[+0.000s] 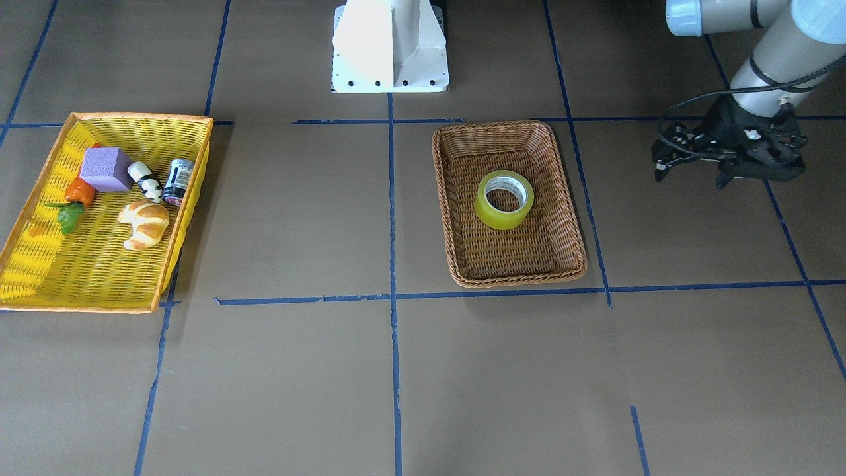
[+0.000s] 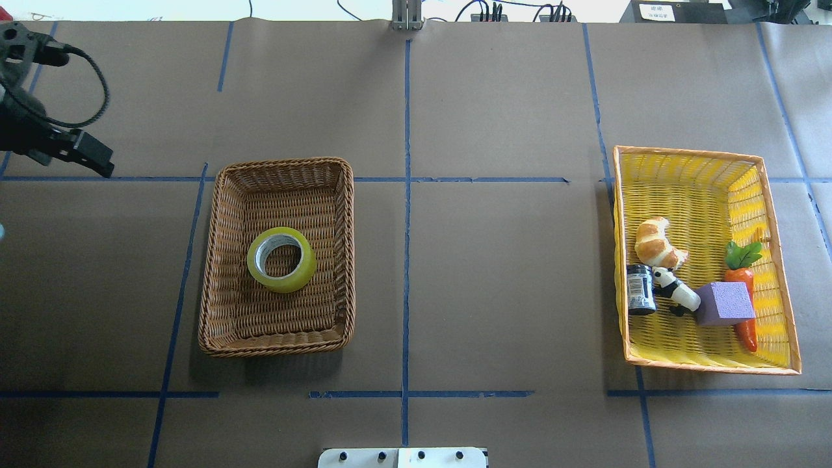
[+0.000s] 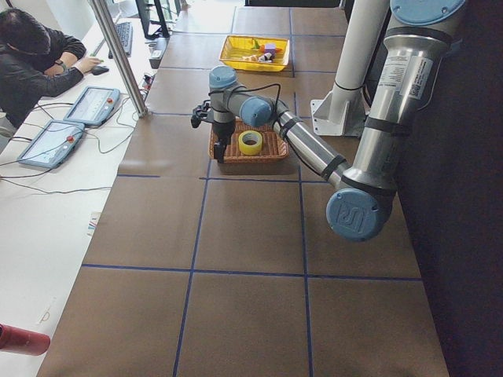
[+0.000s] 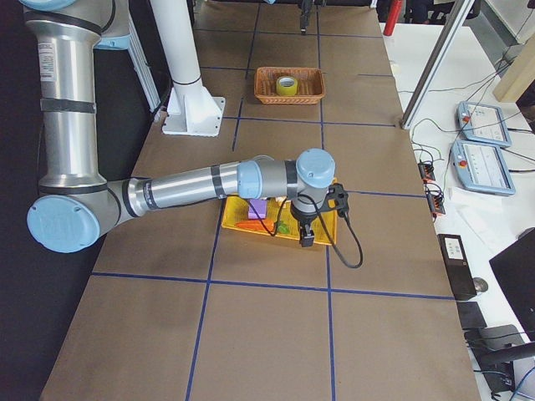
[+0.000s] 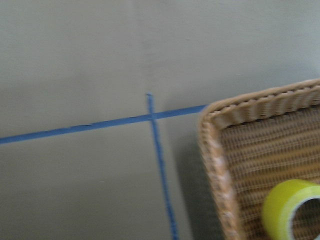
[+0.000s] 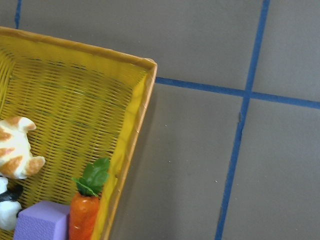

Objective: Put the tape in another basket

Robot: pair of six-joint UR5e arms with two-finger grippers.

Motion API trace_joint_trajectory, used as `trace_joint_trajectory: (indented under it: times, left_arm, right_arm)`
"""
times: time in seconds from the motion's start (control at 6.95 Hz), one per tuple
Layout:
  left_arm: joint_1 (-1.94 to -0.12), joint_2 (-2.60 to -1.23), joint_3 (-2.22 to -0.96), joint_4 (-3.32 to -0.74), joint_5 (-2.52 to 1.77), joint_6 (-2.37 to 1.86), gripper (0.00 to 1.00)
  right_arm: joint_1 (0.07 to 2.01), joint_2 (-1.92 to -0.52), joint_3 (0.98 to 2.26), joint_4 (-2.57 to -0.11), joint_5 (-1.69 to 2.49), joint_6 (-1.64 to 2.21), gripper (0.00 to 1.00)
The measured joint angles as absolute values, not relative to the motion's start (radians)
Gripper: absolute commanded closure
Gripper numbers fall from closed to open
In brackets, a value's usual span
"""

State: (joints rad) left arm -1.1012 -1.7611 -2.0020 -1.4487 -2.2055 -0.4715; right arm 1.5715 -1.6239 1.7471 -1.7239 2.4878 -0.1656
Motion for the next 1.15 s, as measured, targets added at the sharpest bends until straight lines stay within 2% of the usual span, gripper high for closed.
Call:
trace_joint_trajectory:
  times: [0.58, 0.86, 1.15]
  left_arm:
    - [-1.325, -1.591, -1.931, -1.448, -2.340, -0.208, 0.00]
    - [-1.414, -1.573, -1.809, -1.448, -2.372, -0.051, 0.00]
    - [-1.459, -1.568, -1.755, -1.447, -2.377, 0.015, 0.00]
  right_arm:
    - [1.637, -1.617, 1.647, -1.700, 2.518, -0.213, 0.00]
    - [1.638, -1.613, 1.630, -1.693, 2.451, -0.204, 0.00]
    - [1.638, -1.611, 1.632, -1.690, 2.437, -0.166, 0.00]
